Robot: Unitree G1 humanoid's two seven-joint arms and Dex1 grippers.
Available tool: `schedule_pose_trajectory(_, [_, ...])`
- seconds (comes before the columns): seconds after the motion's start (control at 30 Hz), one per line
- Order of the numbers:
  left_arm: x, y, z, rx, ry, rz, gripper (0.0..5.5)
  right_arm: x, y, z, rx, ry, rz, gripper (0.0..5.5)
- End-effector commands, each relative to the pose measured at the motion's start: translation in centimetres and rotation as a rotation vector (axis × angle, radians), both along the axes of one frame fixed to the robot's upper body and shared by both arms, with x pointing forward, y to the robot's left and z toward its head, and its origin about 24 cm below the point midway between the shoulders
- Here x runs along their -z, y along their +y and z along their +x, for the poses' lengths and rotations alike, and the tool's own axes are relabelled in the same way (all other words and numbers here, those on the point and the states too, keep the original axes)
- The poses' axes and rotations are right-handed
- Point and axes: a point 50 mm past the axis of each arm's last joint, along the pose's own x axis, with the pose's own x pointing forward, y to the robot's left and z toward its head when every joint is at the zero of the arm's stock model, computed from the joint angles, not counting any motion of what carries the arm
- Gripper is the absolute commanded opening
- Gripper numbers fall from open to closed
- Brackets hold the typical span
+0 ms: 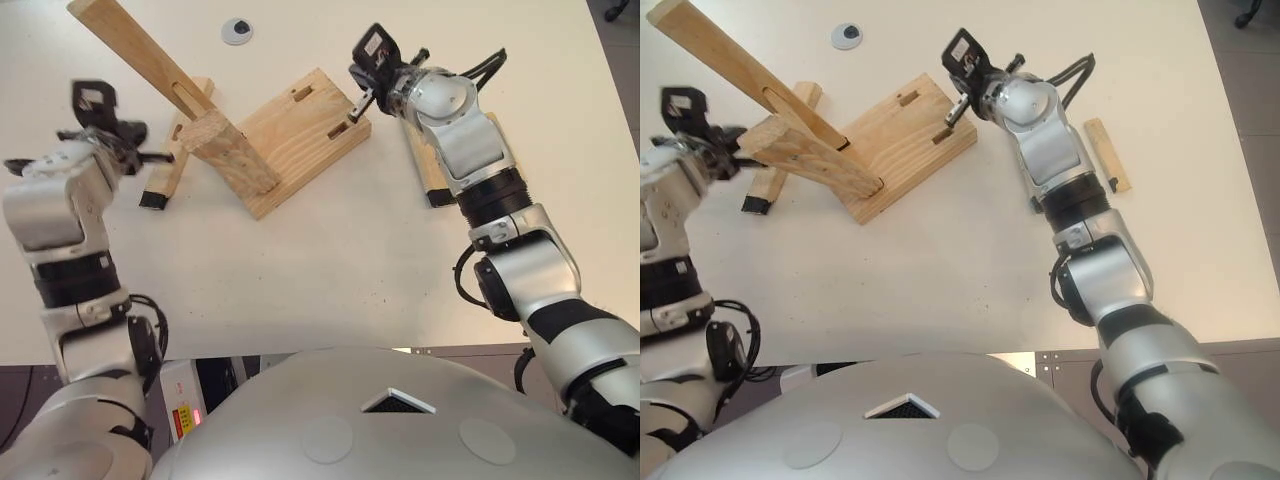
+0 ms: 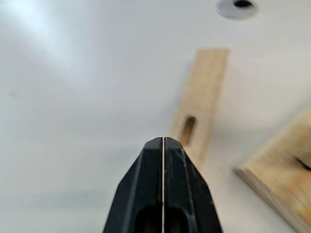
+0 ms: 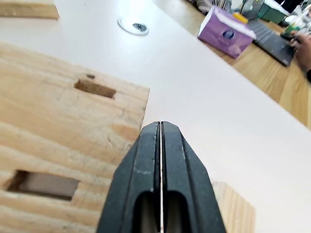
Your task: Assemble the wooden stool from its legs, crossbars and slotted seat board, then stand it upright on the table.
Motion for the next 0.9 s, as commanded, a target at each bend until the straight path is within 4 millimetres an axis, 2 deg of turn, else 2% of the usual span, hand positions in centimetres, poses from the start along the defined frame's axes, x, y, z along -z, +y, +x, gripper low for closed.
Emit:
schedule_pose_trajectory(0.03, [1.0,-4.0,-1.8,0.129,0.108,-0.061,0.00,2.1,0.2,-0.3,-0.071,0.125,0.035,0.02])
schedule_pose_trajectory(0.13, [3.2,-4.7,-2.9,0.148,0.211,-0.025,0.00,4.1,0.2,-1.4,-0.141,0.203,-0.044,0.02])
schedule_pose_trajectory(0.23, [5.9,-2.8,-4.4,0.103,0.319,0.107,0.00,4.4,-0.5,-1.9,-0.197,0.225,-0.098,0.02])
schedule_pose_trajectory(0.3, [6.4,-2.2,-5.2,0.080,0.340,0.098,0.00,4.3,-1.0,-1.9,-0.207,0.223,-0.123,0.02])
schedule_pose_trajectory(0.37, [6.8,-2.6,-5.4,0.093,0.351,0.051,0.00,4.3,-1.4,-2.0,-0.208,0.224,-0.133,0.02])
schedule_pose_trajectory(0.57, [7.4,-2.2,-5.6,0.017,0.337,-0.016,0.00,4.0,-0.5,-2.7,-0.262,0.221,-0.135,0.02])
schedule_pose_trajectory(0.67, [7.2,-3.6,-3.8,0.052,0.291,-0.117,0.00,3.1,0.0,-3.8,-0.339,0.228,-0.121,0.02])
schedule_pose_trajectory(0.77, [6.6,-4.7,0.0,0.083,0.218,-0.173,0.00,0.9,0.2,-6.0,-0.465,0.248,-0.104,0.02])
schedule_pose_trajectory(0.9, [5.3,-3.7,4.1,0.064,0.117,-0.148,0.00,-1.3,0.2,-8.1,-0.580,0.263,-0.113,0.02])
